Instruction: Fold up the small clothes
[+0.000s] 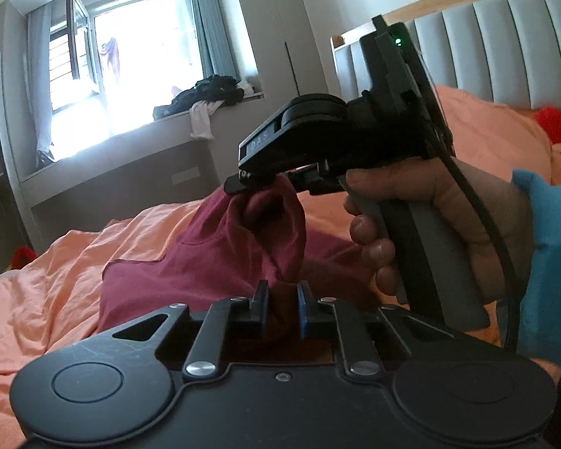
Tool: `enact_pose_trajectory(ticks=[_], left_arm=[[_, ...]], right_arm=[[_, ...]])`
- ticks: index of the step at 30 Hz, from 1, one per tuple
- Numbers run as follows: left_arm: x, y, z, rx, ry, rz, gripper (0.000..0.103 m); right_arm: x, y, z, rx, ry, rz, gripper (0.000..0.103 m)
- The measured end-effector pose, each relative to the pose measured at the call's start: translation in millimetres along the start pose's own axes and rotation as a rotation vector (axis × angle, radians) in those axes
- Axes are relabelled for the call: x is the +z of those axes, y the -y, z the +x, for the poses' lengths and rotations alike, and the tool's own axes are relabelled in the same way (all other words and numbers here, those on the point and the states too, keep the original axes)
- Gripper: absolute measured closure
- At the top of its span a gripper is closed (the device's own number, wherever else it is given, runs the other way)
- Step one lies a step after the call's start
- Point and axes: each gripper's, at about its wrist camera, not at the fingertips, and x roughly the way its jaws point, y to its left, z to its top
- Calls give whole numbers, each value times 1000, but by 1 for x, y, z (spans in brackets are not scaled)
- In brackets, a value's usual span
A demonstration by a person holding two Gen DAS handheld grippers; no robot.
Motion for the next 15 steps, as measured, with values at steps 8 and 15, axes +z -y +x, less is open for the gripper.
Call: enact_pose_trajectory(ticks=[8, 15], left_arm=[[9, 22, 16, -67, -9, 9, 93], [1, 22, 30, -123, -66, -22, 93]], right_arm=[[14, 18, -34, -82, 69, -8, 88], [3, 40, -30, -190, -17, 20, 88]])
